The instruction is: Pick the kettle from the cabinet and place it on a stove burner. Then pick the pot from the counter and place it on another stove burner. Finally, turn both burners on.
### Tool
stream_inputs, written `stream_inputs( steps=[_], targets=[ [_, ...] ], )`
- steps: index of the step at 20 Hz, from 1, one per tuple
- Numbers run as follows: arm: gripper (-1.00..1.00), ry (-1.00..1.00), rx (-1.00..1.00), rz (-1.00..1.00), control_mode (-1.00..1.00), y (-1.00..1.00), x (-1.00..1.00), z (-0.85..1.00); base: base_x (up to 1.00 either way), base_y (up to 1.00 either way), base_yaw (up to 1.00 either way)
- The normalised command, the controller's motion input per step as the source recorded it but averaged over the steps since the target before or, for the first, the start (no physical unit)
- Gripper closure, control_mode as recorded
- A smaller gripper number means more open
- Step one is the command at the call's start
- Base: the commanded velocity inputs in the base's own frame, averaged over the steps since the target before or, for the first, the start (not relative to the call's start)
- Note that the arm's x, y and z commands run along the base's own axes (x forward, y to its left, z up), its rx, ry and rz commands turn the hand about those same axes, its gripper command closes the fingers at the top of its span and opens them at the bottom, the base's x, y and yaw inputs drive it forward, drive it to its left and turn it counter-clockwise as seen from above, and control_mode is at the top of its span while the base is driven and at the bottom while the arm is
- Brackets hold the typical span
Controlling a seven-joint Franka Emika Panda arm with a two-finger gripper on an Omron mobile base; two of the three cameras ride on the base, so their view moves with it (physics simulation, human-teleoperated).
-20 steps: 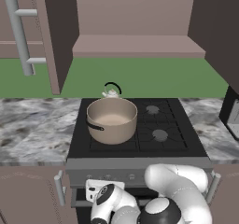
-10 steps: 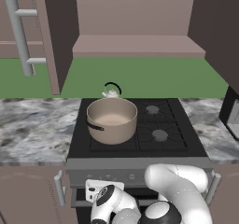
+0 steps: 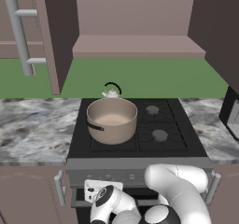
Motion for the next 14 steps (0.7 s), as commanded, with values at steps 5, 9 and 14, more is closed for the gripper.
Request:
stream_inputs(
  steps=[5, 9, 14],
  targets=[
    [1.0, -0.02, 0.0, 0.0, -1.0, 0.0, 0.08, 0.0, 0.0, 0.0, 0.0],
    [1.0, -0.03, 0.0, 0.0, -1.0, 0.0, 0.0, 0.0, 0.0, 0.0, 0.0],
    [1.0, -0.02, 0.0, 0.0, -1.0, -0.12, 0.0, 0.0, 0.0, 0.0, 0.0]
  ],
)
